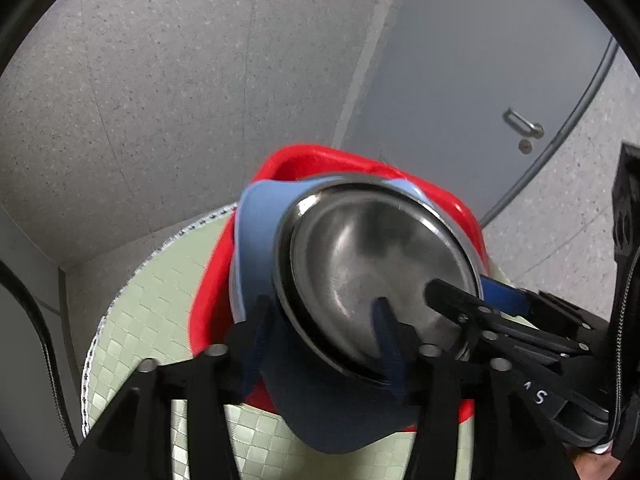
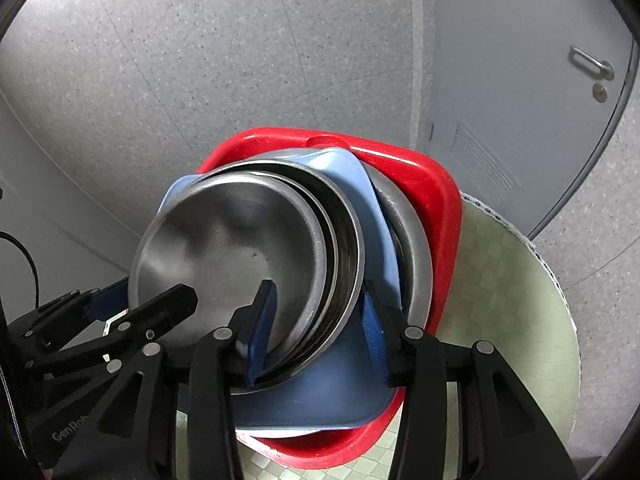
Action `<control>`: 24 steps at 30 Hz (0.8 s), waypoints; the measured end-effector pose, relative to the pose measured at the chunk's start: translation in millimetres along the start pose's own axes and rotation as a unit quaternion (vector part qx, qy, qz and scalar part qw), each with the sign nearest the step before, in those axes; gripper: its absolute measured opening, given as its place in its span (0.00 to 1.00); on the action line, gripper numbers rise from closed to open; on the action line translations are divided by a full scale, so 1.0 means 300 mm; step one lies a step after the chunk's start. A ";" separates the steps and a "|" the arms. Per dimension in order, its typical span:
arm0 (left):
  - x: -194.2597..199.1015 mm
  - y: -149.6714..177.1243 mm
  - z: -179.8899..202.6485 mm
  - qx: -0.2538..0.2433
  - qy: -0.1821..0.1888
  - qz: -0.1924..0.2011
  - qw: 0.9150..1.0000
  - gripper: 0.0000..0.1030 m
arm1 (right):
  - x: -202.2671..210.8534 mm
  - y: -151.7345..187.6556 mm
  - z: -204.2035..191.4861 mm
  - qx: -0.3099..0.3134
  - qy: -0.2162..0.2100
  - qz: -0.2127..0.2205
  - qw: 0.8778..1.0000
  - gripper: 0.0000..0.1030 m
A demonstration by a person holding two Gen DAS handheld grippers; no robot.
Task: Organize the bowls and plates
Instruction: 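Carry the steel bowl stack into the red basket onto the blue plate, then open the right tool and lift it away from the basket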
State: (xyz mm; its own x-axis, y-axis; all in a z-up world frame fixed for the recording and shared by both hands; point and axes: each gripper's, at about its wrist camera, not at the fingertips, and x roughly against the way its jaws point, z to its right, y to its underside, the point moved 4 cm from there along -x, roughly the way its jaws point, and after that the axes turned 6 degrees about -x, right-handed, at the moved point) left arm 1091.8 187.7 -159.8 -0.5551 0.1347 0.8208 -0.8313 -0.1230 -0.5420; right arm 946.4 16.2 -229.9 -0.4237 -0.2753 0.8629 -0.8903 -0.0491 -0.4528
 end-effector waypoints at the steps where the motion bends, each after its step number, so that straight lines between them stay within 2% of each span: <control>1: 0.007 0.004 -0.006 0.001 0.008 0.003 1.000 0.56 | 0.012 0.002 0.005 -0.003 0.001 0.004 1.000 0.48; 4: 0.027 0.018 -0.015 0.002 0.009 0.013 1.000 0.64 | 0.068 0.014 0.017 -0.007 -0.003 0.019 1.000 0.55; 7: 0.072 0.043 -0.013 -0.011 -0.006 0.027 1.000 0.66 | 0.126 0.035 0.020 -0.009 -0.001 0.036 0.999 0.61; 9: 0.115 0.067 0.000 -0.021 -0.014 0.043 0.999 0.71 | 0.175 0.059 0.022 -0.013 0.001 0.049 0.999 0.63; 12: 0.193 0.119 0.030 -0.033 -0.028 0.072 0.996 0.74 | 0.264 0.109 0.027 -0.013 0.006 0.073 0.997 0.67; 18: 0.380 0.268 0.116 -0.058 -0.044 0.126 0.989 0.79 | 0.459 0.236 0.030 -0.011 0.014 0.127 0.992 0.73; 22: 0.520 0.401 0.185 -0.078 -0.051 0.157 0.983 0.81 | 0.605 0.351 0.045 -0.010 0.016 0.167 0.986 0.75; 24: 0.596 0.484 0.222 -0.087 -0.058 0.177 0.979 0.85 | 0.679 0.421 0.055 -0.008 0.015 0.183 0.983 0.77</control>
State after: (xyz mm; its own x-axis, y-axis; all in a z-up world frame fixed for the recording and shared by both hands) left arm 873.7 128.3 -79.8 -0.8107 -0.0002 0.5854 -0.5852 0.0295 -0.8104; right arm 750.4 -62.0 -114.9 -0.7207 -0.2426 0.6494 -0.6798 0.0638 -0.7306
